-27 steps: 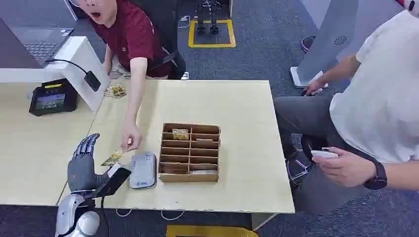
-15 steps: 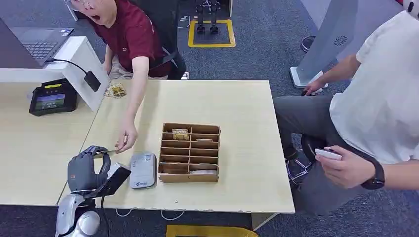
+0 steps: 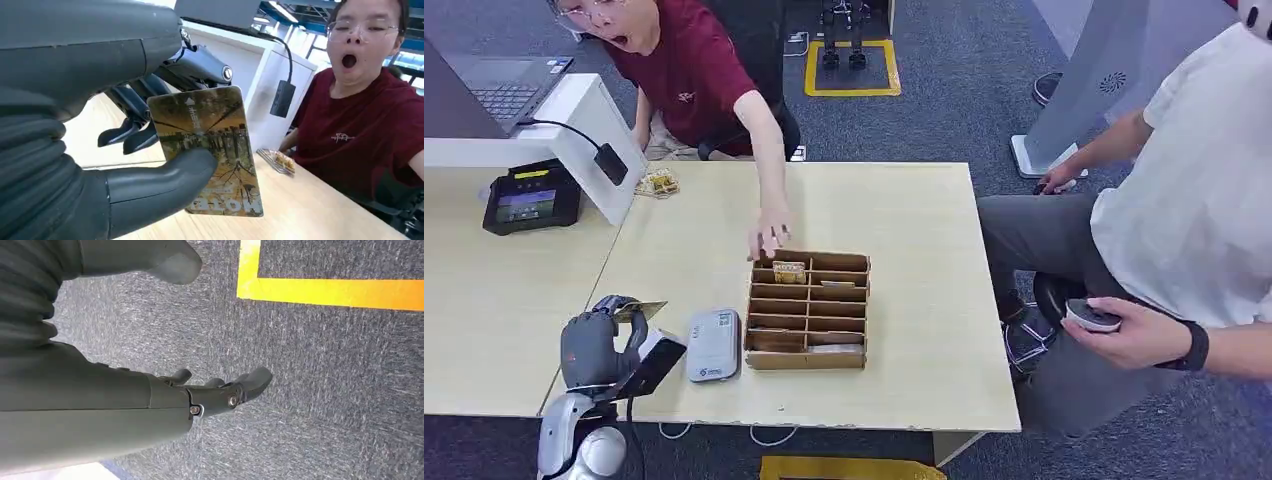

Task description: Pass the card to the sensor for recognition and then transmit it.

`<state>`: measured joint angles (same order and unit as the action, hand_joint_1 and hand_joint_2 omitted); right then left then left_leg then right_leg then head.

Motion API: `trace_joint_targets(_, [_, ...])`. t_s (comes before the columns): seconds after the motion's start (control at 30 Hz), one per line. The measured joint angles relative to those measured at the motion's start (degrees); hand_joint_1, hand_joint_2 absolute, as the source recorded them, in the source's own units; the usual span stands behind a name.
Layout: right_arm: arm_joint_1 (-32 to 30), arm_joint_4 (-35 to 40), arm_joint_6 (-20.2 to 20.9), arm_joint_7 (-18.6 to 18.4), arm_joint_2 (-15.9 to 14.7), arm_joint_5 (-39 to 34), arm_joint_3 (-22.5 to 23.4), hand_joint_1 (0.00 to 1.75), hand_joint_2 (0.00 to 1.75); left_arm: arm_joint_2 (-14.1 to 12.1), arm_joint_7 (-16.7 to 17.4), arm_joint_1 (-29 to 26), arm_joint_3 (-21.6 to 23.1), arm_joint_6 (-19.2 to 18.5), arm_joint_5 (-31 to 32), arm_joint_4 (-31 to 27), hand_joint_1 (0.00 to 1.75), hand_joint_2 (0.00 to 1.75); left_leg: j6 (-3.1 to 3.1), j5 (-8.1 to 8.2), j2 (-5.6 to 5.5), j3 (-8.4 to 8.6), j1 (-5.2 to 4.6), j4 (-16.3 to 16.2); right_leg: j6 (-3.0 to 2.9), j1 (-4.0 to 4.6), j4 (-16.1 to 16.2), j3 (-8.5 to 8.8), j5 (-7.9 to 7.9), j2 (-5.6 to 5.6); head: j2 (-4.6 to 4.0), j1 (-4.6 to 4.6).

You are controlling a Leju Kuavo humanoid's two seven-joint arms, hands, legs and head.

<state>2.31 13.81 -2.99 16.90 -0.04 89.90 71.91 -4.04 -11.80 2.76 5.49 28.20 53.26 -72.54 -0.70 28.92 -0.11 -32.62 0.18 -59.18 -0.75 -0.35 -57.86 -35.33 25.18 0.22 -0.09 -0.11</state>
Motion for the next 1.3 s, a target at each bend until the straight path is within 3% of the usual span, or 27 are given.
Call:
trace_joint_targets(0.13, [0.0,0.0,-0.09,0.0,0.0,0.0,-0.22,0.0,1.75,0.09,-1.62,-0.09,0.0,-0.28,-2.22,-0.04,1.75,1.75,0.0,0.0,0.0,-0.01,0.0,0.0,0.0,0.0,0.0,0.0,0.0,0.0,0.02,0.0])
trace_joint_targets(0.23, [-0.02,0.0,-0.13,0.04,0.0,0.0,-0.46,0.0,1.75,0.11,-8.73,-0.83,-0.02,-2.26,-12.36,-1.16,1.75,1.75,0.0,0.0,0.0,-0.01,0.0,0.0,0.0,0.0,0.0,0.0,0.0,0.0,0.02,0.0])
trace_joint_targets(0.33, [-0.02,0.0,-0.2,0.07,0.0,0.0,-0.52,0.0,1.75,0.44,-10.82,-1.74,-0.07,-7.68,-21.38,-2.69,1.75,1.75,0.0,0.0,0.0,-0.01,0.0,0.0,0.0,0.0,0.0,0.0,0.0,0.0,0.02,-0.02])
trace_joint_targets(0.43, [-0.04,0.0,-0.5,-0.2,0.0,-0.09,-0.52,0.0,1.75,1.49,-5.28,-2.29,-0.66,-15.79,-29.12,-3.98,1.75,1.75,-0.01,0.01,-0.02,-0.02,-0.01,0.0,0.01,0.0,0.0,0.0,0.01,-0.01,0.0,0.0])
trace_joint_targets(0.6, [-0.18,0.0,-0.74,-0.61,0.02,-0.02,-0.52,0.0,1.75,2.49,1.25,-2.66,-1.9,-17.66,-30.77,-4.26,1.75,1.75,-0.02,0.02,-0.01,-0.02,0.0,0.0,0.01,0.0,0.0,0.0,0.0,-0.01,0.02,0.0])
trace_joint_targets(1.07, [-0.2,-0.07,-0.94,-0.98,0.02,0.0,-0.5,0.0,1.75,3.5,3.67,-2.69,-3.17,-17.75,-31.06,-2.69,1.75,1.75,-0.02,0.02,0.0,-0.02,0.0,0.0,0.01,0.0,0.0,0.0,0.01,-0.01,0.02,0.0])
trace_joint_targets(1.3, [-0.18,-0.13,-0.92,-1.29,0.04,0.0,-0.52,0.0,1.75,3.96,5.49,-2.7,-3.17,-17.09,-28.28,-0.2,1.75,1.75,-0.02,0.02,0.0,-0.02,0.0,0.0,0.01,0.0,0.0,0.0,0.01,-0.01,0.0,0.0])
